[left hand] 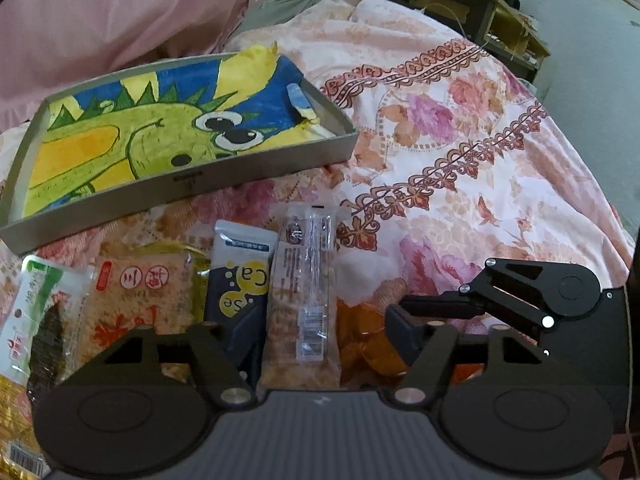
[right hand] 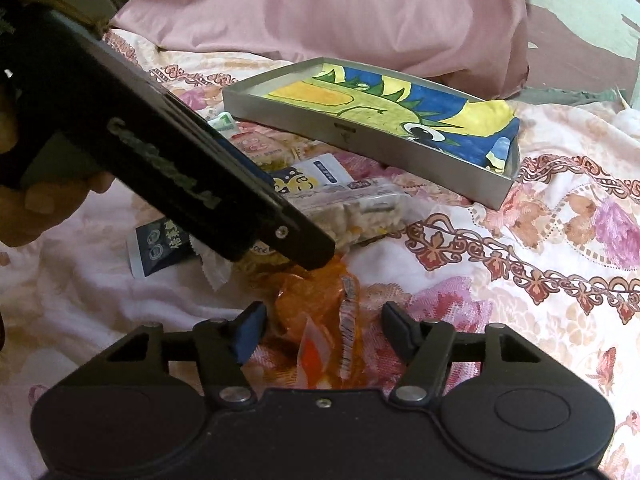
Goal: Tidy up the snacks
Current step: 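Grasp the clear wrapped bar with the left tool while the right tool grasps the orange candy bag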
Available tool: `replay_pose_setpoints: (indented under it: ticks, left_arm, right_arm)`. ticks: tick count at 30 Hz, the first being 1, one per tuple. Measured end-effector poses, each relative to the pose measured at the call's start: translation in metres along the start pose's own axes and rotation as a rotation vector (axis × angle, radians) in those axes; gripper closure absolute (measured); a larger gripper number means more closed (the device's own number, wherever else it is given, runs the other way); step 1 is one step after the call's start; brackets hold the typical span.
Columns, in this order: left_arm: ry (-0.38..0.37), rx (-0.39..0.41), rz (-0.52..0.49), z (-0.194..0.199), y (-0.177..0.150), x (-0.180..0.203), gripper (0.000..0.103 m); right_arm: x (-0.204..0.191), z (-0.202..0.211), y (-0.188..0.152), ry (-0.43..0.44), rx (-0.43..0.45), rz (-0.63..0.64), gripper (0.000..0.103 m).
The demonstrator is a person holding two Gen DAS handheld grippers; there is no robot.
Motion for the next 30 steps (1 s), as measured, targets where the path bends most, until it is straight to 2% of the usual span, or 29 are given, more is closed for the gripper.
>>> replay_pose_setpoints:
  ticks: [8, 12, 15, 16, 19, 22, 30]
  left_arm:
    - [-0.007, -0.021, 0.024, -0.006, 0.002, -0.006, 0.033]
    - [-0.035, -0.035, 0.051, -0.007, 0.003, -0.01, 0.034]
    - [-0.039, -0.066, 0.062, -0.011, 0.002, -0.011, 0.046]
    - [-0.04, -0.077, 0.074, -0.012, 0.002, -0.013, 0.055]
    - [-0.048, -0.074, 0.158, -0.011, 0.0, -0.025, 0.063]
    - [-0.059, -0.06, 0.196, -0.01, -0.001, -0.031, 0.064]
    - [0.019, -0.066, 0.156, -0.004, 0.003, -0.017, 0.065]
  right_arm:
    - [-0.002, -0.006, 0.002, -0.003, 0.007, -0.012, 0.04]
    - [-0.003, -0.009, 0.002, -0.008, 0.002, -0.019, 0.041]
    - [-0.004, -0.01, 0.002, -0.011, 0.005, -0.018, 0.043]
    - [-0.004, -0.011, 0.002, -0.013, 0.005, -0.018, 0.044]
    - [-0.004, -0.011, 0.002, -0.011, 0.009, -0.023, 0.046]
    - [-0.004, -0.01, 0.001, -0.008, 0.015, -0.026, 0.048]
    - [-0.007, -0.006, 0.001, -0.024, 0.041, 0.003, 0.054]
Point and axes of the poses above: each gripper's, at about its wrist camera, not at the fingertips, and z roughly against the way its jaws point, x to its right, y to its top, the point moved 2 cm from there along -z, roughly the way its jaws point, and after that the axes turned 14 degrees about -y, right-handed, at the moved point
